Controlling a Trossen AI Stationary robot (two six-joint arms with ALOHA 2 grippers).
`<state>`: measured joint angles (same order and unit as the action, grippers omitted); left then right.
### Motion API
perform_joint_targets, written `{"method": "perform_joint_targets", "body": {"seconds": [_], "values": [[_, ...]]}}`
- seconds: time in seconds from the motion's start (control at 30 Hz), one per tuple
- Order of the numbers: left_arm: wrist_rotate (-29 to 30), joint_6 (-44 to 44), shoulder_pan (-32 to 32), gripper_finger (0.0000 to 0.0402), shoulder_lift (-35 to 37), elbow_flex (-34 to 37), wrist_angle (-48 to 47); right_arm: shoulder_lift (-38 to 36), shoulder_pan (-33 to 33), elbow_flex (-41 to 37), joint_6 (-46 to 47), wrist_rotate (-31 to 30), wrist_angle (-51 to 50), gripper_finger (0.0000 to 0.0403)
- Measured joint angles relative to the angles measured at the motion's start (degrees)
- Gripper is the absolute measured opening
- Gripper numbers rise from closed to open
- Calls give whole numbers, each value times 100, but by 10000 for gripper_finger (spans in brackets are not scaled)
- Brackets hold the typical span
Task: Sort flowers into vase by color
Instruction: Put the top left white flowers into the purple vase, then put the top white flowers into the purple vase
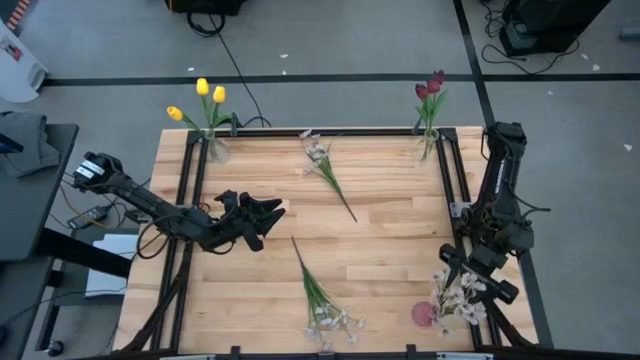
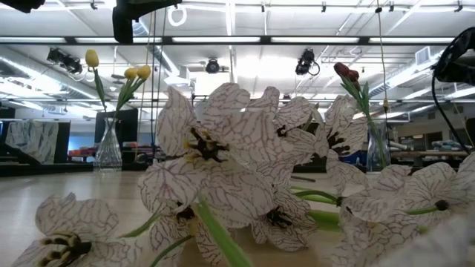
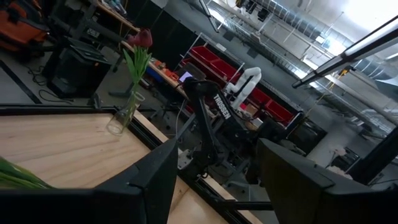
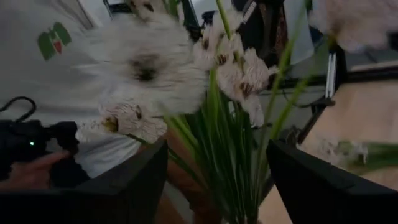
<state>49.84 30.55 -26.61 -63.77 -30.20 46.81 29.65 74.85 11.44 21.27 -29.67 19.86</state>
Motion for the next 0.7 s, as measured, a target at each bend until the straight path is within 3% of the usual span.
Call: {"method": "perform_joint_targets", "body": {"seconds": [0.27, 0.43, 0.7], "values": [[129, -52, 2, 223, 0, 0, -2, -901, 186, 237, 676, 38, -1803, 289], [127, -56, 0, 223, 0, 0, -3, -1404, 362, 821, -144, -306, -2365, 286], [125, -38, 0, 223, 0, 0, -4, -2044, 537, 2022, -745, -737, -4302, 285]]}}
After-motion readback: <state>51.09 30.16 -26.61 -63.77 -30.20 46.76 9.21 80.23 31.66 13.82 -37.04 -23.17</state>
